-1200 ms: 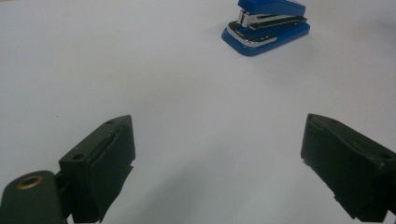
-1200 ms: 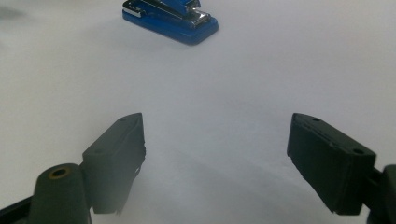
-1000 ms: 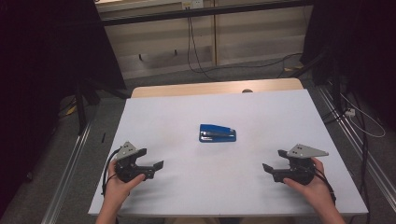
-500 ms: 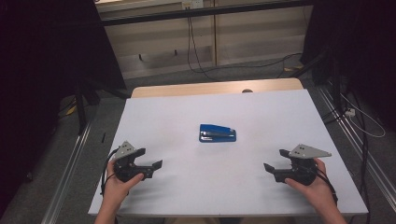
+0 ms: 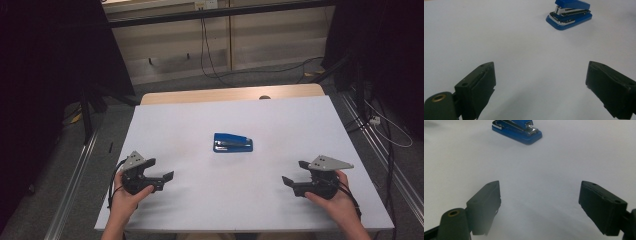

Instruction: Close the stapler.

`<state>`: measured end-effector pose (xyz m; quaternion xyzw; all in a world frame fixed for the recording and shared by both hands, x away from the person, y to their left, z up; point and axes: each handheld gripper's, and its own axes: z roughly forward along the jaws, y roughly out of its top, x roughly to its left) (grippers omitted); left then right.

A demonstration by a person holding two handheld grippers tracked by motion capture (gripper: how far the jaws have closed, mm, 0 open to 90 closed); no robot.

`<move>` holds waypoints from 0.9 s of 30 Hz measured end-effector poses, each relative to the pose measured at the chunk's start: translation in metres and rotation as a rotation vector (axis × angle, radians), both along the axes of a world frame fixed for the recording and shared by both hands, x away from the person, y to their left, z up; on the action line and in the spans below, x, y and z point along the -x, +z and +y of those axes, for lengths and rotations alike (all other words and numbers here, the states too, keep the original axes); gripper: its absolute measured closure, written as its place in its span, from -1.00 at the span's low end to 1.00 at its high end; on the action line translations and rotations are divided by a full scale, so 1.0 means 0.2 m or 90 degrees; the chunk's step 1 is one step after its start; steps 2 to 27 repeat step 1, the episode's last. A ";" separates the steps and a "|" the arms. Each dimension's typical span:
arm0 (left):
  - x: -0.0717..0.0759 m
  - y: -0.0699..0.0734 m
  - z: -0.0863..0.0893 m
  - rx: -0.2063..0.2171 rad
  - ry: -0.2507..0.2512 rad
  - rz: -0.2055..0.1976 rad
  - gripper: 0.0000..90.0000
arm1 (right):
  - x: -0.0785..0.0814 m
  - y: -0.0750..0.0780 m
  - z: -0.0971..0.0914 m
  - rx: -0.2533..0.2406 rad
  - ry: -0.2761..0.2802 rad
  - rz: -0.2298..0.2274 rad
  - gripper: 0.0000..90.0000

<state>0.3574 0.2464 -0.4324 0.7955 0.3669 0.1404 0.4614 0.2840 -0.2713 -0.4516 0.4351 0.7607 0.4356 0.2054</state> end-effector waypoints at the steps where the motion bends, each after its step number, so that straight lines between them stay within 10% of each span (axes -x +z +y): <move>1: 0.00 0.00 0.00 0.000 0.001 -0.001 -0.79 | 0.00 0.00 0.00 0.000 0.000 0.000 -0.60; 27: 0.00 0.00 0.00 0.000 0.001 -0.001 -0.79 | 0.00 0.00 0.00 0.000 0.000 0.000 -0.60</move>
